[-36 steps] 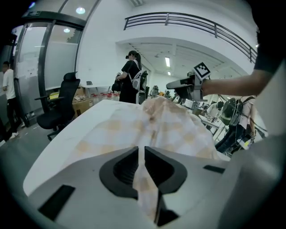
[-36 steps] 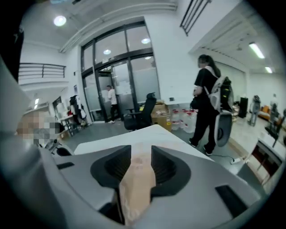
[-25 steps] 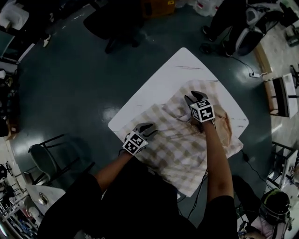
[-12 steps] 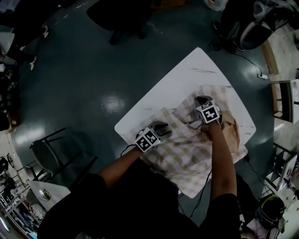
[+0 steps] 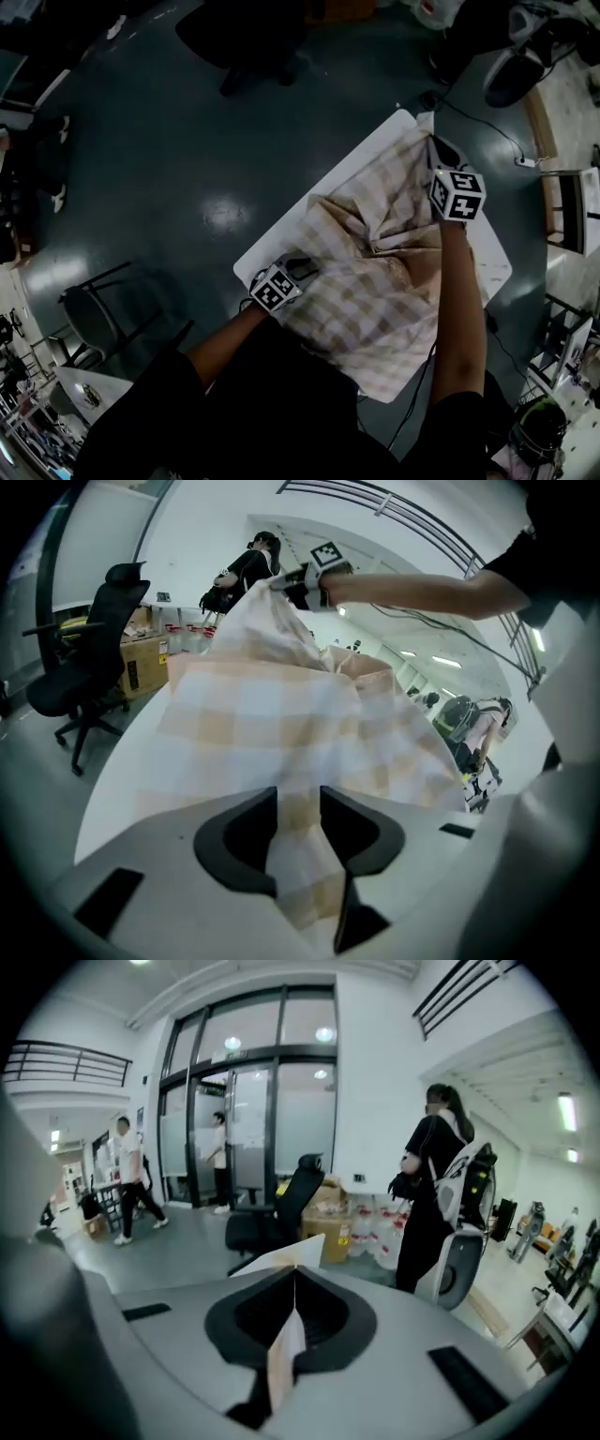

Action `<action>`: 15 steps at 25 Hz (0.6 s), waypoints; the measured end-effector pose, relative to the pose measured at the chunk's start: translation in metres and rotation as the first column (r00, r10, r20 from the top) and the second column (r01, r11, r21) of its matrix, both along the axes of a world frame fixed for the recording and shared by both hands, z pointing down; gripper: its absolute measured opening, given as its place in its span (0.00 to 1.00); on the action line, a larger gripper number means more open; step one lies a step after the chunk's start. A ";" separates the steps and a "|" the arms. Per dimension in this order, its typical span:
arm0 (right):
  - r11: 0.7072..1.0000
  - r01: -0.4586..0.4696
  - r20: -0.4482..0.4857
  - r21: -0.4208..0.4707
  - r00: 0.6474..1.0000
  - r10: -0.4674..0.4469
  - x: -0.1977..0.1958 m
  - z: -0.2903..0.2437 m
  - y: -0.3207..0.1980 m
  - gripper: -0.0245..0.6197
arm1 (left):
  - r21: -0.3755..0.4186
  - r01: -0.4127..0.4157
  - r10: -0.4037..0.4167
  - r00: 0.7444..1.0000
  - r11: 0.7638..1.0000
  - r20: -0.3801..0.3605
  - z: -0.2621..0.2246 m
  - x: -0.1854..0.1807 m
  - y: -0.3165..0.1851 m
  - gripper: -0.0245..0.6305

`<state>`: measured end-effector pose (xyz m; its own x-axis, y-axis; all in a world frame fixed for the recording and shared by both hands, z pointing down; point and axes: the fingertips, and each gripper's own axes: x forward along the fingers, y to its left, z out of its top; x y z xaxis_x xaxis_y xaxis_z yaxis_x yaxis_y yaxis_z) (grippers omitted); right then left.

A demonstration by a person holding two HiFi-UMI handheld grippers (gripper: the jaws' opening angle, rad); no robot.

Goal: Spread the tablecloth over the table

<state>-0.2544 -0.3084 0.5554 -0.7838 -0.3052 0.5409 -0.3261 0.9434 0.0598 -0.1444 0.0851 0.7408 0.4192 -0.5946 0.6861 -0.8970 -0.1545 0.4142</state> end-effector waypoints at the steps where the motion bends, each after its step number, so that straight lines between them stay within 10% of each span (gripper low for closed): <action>1: 0.999 -0.029 0.065 0.022 0.997 0.027 -0.018 -0.027 -0.016 0.06 | -0.008 0.005 -0.005 1.000 1.000 0.005 0.000 -0.008 0.006 0.27; 6: 0.983 -0.111 0.190 0.145 0.978 0.083 -0.073 -0.094 -0.077 0.06 | -0.028 0.103 -0.103 0.994 0.994 0.026 0.005 -0.037 0.027 0.27; 15: 0.992 -0.064 -0.161 0.105 0.984 0.081 -0.013 0.043 -0.067 0.30 | -0.028 0.122 -0.120 0.992 0.992 0.045 -0.003 -0.035 0.035 0.27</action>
<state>-0.2677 -0.3755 0.5982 -0.6600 -0.4165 0.6252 -0.3713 0.9044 0.2105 -0.1798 0.1197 0.7375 0.3154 -0.6178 0.7203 -0.9253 -0.0317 0.3779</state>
